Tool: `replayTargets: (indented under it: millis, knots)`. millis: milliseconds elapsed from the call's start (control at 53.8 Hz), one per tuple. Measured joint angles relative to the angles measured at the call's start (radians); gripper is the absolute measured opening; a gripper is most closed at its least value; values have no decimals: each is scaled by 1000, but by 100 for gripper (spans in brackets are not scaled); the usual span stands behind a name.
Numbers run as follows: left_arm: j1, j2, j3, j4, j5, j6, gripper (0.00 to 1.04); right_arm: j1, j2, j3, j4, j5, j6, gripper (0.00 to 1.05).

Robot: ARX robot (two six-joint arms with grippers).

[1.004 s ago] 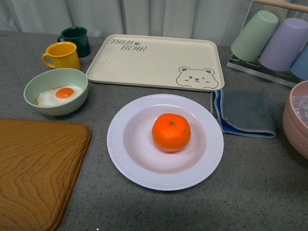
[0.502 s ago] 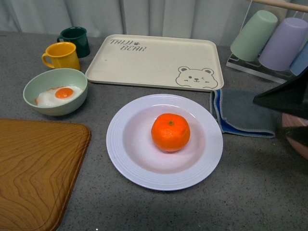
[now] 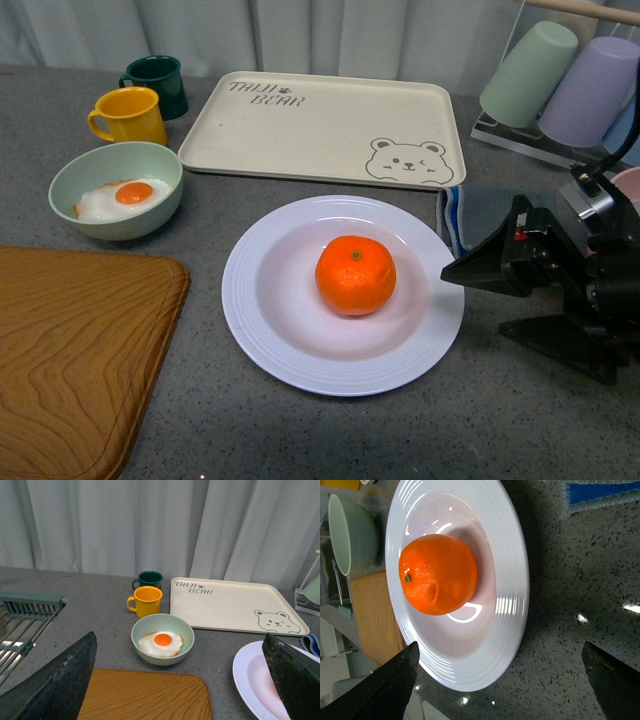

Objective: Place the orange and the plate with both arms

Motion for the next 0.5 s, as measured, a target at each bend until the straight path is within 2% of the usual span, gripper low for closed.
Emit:
replayTargets:
  millis: [502]
  knots:
    - [0,0,0,0,0,0,98,50,167,157,85,-16,175,95]
